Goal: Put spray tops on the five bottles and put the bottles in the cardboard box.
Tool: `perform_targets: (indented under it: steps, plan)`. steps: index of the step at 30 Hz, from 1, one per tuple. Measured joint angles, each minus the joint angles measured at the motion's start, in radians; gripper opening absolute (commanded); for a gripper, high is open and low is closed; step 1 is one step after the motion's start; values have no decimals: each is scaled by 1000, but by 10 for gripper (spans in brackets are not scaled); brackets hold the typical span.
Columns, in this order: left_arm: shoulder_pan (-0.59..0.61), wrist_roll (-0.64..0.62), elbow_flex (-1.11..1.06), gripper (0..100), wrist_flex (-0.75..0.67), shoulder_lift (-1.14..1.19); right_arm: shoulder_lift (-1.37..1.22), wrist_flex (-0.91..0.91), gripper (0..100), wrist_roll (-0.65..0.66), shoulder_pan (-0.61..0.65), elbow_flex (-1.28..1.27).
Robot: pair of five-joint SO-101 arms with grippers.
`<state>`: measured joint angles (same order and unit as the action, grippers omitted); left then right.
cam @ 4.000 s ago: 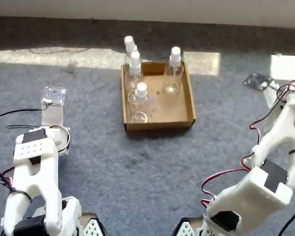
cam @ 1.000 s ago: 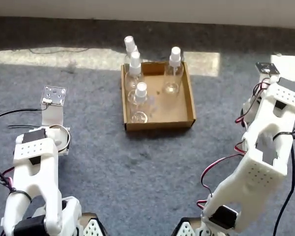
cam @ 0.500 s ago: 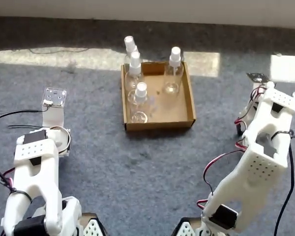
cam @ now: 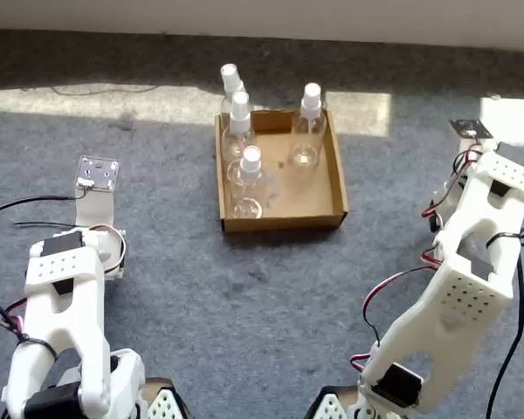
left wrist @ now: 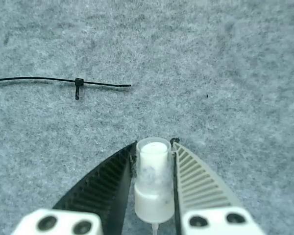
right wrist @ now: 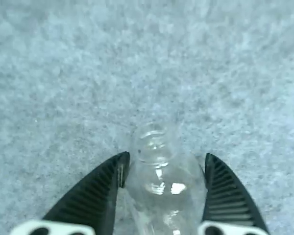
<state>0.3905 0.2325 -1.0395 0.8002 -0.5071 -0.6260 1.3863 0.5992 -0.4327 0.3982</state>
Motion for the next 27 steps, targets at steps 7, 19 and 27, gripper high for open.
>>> perform_targets:
  steps: [7,19,27]
  plan:
    - [0,0,0,6,0,0,0,81,170,-127,0,0]
    - [0,0,0,6,0,0,0,35,228,-419,-11,0]
    - [0,0,0,6,0,0,0,54,290,-331,-11,0]
